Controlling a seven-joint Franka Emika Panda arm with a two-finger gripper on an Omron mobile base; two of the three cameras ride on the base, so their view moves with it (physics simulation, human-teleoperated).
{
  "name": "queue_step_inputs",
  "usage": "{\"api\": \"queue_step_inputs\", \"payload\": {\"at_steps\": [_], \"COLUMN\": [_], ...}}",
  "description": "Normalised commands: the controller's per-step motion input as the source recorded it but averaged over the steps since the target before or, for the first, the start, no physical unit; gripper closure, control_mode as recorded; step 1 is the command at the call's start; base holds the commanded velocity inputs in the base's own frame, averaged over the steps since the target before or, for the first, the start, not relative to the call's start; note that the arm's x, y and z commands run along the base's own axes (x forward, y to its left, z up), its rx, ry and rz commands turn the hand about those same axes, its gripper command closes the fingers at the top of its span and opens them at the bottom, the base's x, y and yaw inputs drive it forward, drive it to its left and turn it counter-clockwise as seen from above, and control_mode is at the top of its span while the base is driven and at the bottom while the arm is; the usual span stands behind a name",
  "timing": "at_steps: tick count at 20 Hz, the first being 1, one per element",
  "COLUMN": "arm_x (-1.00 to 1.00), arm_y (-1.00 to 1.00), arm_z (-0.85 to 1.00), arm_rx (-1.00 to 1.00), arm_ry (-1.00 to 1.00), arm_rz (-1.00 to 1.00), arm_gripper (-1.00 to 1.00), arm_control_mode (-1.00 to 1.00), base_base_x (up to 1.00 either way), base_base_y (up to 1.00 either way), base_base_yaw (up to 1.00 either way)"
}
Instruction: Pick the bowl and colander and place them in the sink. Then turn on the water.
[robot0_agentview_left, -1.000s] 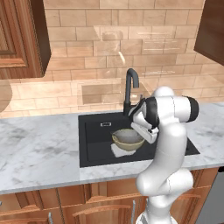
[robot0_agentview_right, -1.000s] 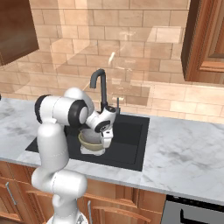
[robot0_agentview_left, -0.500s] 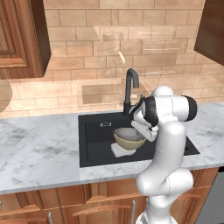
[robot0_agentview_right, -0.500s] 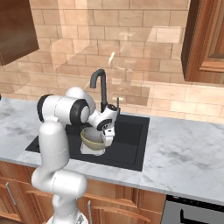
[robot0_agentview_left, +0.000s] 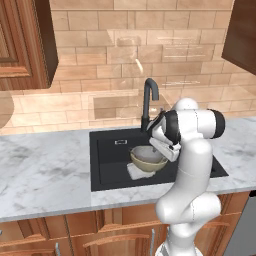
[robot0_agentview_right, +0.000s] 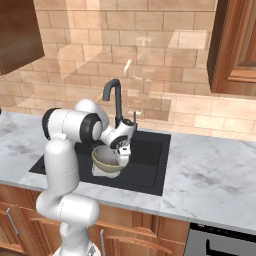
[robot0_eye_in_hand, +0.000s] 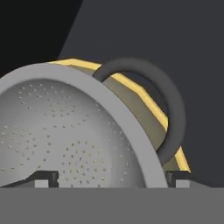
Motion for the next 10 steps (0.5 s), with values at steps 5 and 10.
{"api": "queue_step_inputs", "payload": {"at_steps": [5, 10], "arm_x": [0.0, 0.0], "arm_y": [0.1, 0.01], "arm_z": [0.43, 0.55], "arm_rx": [-0.01, -0.01], "arm_ry": [0.0, 0.0], "arm_rz": [0.0, 0.0], "arm_gripper": [-1.0, -1.0], "arm_control_mode": [-1.0, -1.0], "base_base_x": [0.0, 0.0], "base_base_y": [0.0, 0.0], "base_base_yaw": [0.0, 0.0]}}
